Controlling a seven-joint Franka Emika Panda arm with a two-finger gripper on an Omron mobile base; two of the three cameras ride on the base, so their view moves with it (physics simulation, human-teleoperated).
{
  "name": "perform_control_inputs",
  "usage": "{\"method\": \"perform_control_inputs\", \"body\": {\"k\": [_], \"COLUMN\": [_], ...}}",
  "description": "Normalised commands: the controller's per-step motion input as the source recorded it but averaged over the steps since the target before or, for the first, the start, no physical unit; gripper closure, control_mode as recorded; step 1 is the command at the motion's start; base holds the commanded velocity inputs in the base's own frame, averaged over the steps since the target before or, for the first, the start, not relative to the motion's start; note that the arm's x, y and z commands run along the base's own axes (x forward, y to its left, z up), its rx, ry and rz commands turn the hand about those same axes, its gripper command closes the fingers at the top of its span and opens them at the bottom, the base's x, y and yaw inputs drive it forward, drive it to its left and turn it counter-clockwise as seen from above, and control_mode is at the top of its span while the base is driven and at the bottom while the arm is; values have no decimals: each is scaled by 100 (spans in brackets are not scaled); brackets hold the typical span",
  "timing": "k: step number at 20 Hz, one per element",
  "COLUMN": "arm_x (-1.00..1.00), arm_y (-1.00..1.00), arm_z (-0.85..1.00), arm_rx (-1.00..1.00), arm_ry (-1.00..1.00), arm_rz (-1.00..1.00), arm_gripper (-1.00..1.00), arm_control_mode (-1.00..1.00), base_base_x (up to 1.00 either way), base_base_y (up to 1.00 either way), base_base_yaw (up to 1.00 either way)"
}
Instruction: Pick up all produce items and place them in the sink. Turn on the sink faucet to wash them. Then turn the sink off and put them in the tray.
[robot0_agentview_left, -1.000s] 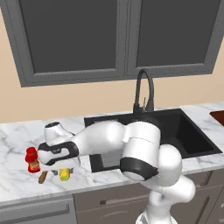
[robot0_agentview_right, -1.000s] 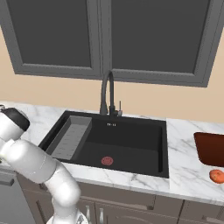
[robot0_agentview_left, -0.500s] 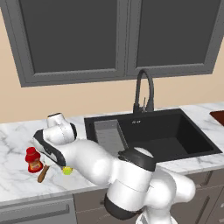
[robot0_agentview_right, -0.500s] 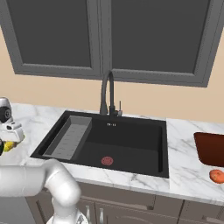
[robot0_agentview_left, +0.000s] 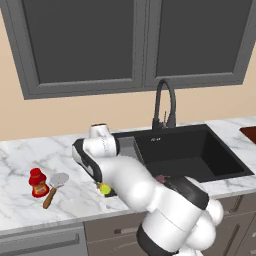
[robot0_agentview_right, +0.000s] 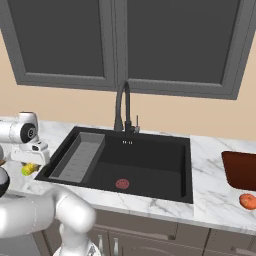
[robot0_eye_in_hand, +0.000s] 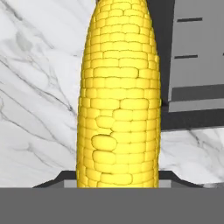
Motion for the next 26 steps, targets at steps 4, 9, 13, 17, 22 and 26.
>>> {"method": "perform_control_inputs", "body": {"k": [4, 9, 13, 17, 22, 26], "arm_x": [0, 0, 0, 0, 5, 12], "arm_y": [-95, -90, -91, -97, -100, -100], "arm_z": [18, 21, 24, 12, 0, 0], "arm_rx": [11, 10, 10, 10, 12, 14], "arm_ry": [0, 0, -5, -4, 0, 0], "arm_rz": [0, 0, 0, 0, 0, 0], "arm_gripper": [100, 100, 100, 100, 100, 100], "arm_control_mode": [-100, -100, -100, -100, -100, -100], "base_base_x": [0, 0, 0, 0, 0, 0], "base_base_y": [0, 0, 0, 0, 0, 0], "base_base_yaw": [0, 0, 0, 0, 0, 0]}}
